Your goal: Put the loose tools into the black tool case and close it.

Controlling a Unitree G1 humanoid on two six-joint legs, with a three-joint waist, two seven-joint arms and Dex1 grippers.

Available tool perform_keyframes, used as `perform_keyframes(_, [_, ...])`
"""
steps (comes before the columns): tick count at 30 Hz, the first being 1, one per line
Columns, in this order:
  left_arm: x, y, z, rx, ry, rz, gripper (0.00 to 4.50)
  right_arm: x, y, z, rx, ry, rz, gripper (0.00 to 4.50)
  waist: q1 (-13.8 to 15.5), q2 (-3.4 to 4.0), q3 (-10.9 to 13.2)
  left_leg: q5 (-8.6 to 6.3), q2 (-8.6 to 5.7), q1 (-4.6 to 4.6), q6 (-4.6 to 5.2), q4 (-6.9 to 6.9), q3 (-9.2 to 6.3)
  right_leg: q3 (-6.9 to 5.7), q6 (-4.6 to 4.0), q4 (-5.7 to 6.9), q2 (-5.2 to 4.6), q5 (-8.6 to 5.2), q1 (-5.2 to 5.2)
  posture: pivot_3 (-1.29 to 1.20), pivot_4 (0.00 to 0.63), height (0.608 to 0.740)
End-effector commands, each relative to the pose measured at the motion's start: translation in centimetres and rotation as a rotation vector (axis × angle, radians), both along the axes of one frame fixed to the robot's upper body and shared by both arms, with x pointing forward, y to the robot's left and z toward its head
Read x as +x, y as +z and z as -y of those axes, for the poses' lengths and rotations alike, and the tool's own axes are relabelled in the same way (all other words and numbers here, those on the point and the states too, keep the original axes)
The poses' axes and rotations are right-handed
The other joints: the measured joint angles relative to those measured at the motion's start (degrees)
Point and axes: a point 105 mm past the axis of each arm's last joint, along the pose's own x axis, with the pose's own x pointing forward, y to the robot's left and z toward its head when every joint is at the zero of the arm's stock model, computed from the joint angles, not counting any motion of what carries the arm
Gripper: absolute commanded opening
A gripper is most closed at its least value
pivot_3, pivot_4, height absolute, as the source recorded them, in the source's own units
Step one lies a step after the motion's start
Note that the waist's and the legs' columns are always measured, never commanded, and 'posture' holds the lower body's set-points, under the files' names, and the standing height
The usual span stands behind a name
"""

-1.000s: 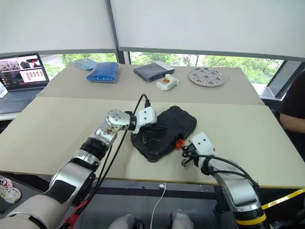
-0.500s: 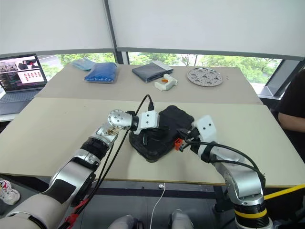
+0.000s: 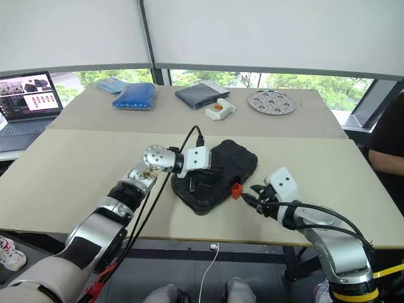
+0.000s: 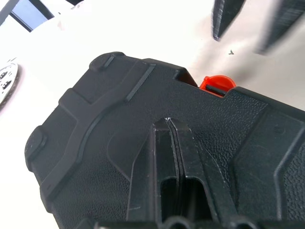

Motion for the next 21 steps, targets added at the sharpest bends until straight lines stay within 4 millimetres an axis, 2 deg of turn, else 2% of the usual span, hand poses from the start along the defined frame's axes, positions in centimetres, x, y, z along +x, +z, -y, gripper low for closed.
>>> perform_keyframes(1, [-0.2,-4.5,-2.3,0.125,0.058,-0.110,0.00,1.3,0.5,-0.6,-0.021,0.079,0.065,3.11,-0.08,-0.01,0.01,0.00,0.02,0.01,0.00,0.00,0.00,0.01,0.00,0.00,0.00,0.00,0.01,0.00,0.150,0.718])
perform_keyframes(10, [0.0,-4.1,-2.6,0.122,0.067,-0.098,0.00,3.7,-0.8,-0.7,-0.044,0.099,0.062,3.11,-0.01,0.00,0.01,0.03,0.03,-0.03,-0.03,-0.03,0.00,0.00,-0.01,0.01,0.00,0.00,-0.06,0.00,0.150,0.718])
perform_keyframes(11, [0.0,-4.1,-2.7,0.121,0.068,-0.097,0.00,3.7,-1.0,-0.8,-0.044,0.105,0.060,2.72,-0.02,0.00,0.01,0.03,0.03,-0.04,-0.04,-0.03,0.00,0.01,-0.01,0.01,-0.01,0.00,-0.06,0.00,0.150,0.718])
perform_keyframes(12, [0.0,-4.1,-2.7,0.121,0.070,-0.097,0.00,3.7,-1.0,-0.9,-0.043,0.110,0.059,2.61,-0.01,0.00,0.01,0.03,0.04,-0.03,-0.04,-0.03,0.00,0.00,-0.01,0.01,-0.02,0.00,-0.06,0.00,0.150,0.718])
perform_keyframes(17, [0.0,-4.2,-2.9,0.123,0.076,-0.095,0.00,3.3,-0.6,-1.1,-0.019,0.124,0.069,1.18,-0.07,0.01,0.01,0.04,0.07,-0.03,-0.06,-0.03,0.00,0.01,-0.01,0.02,-0.03,0.00,-0.07,0.00,0.150,0.718])
perform_keyframes(21, [0.1,-4.2,-3.0,0.125,0.078,-0.096,0.00,2.9,-0.2,-0.9,-0.024,0.123,0.078,1.16,0.01,0.02,0.01,0.04,0.07,-0.04,-0.07,-0.04,0.00,0.01,-0.02,0.02,-0.03,0.00,-0.08,0.00,0.150,0.718])
